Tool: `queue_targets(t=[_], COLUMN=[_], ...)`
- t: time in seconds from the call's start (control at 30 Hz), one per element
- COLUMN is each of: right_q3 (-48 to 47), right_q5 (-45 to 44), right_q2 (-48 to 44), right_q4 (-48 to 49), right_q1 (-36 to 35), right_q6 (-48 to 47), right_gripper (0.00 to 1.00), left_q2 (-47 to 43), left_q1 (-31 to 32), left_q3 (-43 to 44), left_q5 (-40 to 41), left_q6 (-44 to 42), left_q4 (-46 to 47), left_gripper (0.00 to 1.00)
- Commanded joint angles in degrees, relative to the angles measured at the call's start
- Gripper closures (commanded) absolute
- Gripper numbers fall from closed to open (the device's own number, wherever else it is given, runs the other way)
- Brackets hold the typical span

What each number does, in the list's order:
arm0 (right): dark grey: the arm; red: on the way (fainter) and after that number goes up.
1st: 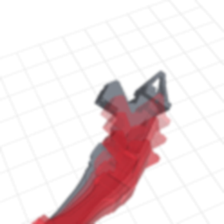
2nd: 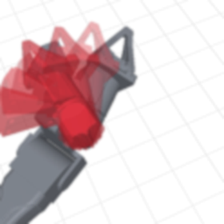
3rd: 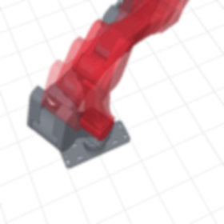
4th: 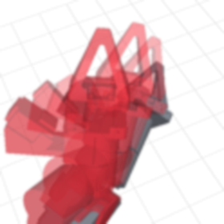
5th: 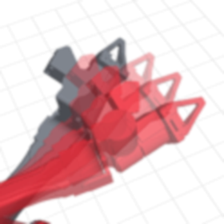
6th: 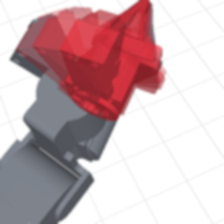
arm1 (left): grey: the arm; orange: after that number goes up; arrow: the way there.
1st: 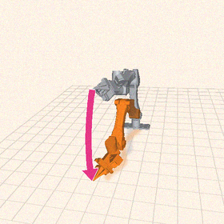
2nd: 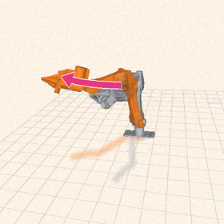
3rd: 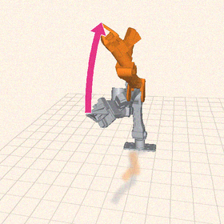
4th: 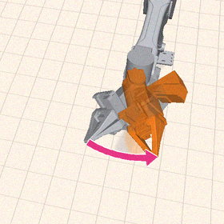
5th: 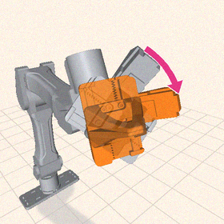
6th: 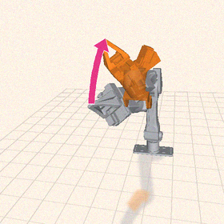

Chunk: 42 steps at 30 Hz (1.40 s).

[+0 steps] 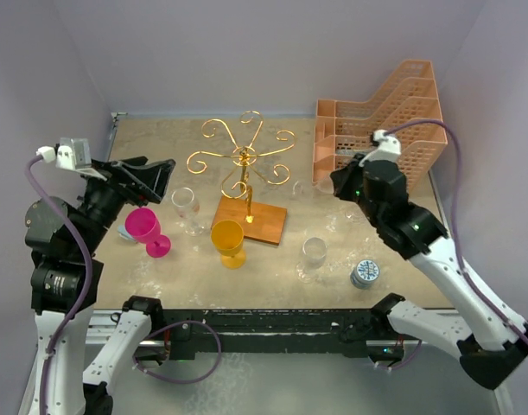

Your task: Place the wine glass upside down on the wine glass rack

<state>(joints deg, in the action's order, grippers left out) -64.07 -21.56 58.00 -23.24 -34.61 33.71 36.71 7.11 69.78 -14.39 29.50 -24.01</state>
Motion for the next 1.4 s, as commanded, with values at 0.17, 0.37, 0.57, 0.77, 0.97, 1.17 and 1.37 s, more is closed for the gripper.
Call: queue_targets(t=[0.17, 0.37, 0.57, 0.77, 0.97, 1.17, 1.37], right_q3=[-0.08, 3.42, 3.71, 4.94, 8.17, 10.34, 11.78], right_q5=[-9.75, -9.55, -9.46, -7.47, -3.17, 2.7, 7.3], right_q2=[-13.67, -20.59, -24.51, -28.71, -31.2, -29.71, -27.86], right_q4=[10.17, 18.38, 25.42, 33.08, 41.36, 46.84, 50.62], right_q1=[-0.28, -0.28, -0.27, -0.27, -0.28, -0.24, -0.28], right_q6=[9.17, 13.27, 16.0, 18.46, 21.56, 25.21, 28.43], right_gripper=[1.0, 1.0, 1.0, 1.0, 1.0, 1.0, 1.0], left_q2=[3.5, 4.6, 8.86, 14.74, 22.15, 28.75, 32.18], left_q1=[-0.39, -0.41, -0.08, 10.24, 25.94, 35.37, 41.22], left_q3=[-4.59, -6.78, -6.94, -4.46, -2.73, -0.5, -1.27], left_q5=[-21.11, -22.98, -22.79, -16.97, -4.69, 8.08, 15.23], left_q6=[19.12, 27.48, 32.54, 32.56, 30.8, 31.67, 31.3], left_q4=[19.94, 28.04, 30.79, 31.07, 37.46, 45.59, 54.55], left_gripper=[0.32, 0.32, 0.31, 0.34, 0.35, 0.39, 0.41])
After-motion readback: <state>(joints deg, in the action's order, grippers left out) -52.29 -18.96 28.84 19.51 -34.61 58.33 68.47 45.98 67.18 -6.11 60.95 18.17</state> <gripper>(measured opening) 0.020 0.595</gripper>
